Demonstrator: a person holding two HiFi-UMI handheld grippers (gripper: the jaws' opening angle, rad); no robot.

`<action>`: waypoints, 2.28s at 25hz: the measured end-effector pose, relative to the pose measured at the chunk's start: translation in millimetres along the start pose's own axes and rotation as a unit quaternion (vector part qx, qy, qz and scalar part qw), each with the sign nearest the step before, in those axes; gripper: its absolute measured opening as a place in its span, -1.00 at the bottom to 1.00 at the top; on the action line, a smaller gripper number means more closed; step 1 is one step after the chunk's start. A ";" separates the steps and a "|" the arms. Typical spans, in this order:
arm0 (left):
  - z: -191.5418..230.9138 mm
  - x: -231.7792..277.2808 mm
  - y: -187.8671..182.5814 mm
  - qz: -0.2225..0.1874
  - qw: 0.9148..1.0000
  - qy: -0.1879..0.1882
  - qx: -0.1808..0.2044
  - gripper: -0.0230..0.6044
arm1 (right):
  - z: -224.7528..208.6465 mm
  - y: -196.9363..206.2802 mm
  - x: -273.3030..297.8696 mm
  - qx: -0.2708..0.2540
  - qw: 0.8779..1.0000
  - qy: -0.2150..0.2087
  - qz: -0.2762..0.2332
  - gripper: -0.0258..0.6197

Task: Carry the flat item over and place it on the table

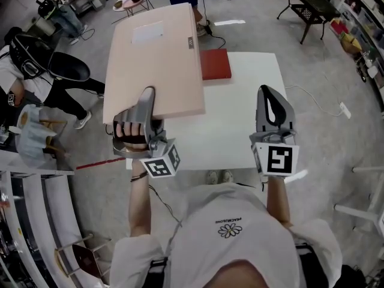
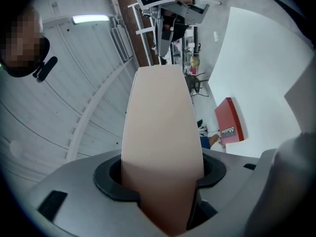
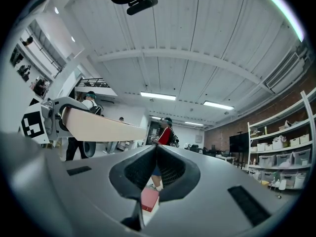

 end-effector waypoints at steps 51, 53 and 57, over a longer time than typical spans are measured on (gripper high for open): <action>-206.5 -59.1 -22.3 -0.048 0.952 0.303 0.006 0.02 | 1.9 26.6 0.7 -0.002 0.999 -0.004 0.036 -0.88; -208.6 -60.5 -24.0 -0.050 0.952 0.303 0.012 0.02 | 0.3 33.0 1.4 0.016 0.998 -0.006 0.054 -0.88; -211.3 -64.6 -27.7 -0.046 0.951 0.305 0.013 0.03 | 1.2 37.0 2.0 0.039 0.997 -0.017 0.058 -0.88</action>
Point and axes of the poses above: the fingertips, and each gripper's own axes: x forward along the fingers, z to its left, y out of its underside, the point moved 1 cm from there along -x, backward along the fingers, and after that the axes turned 9 degrees about z, right-handed, at the moved point
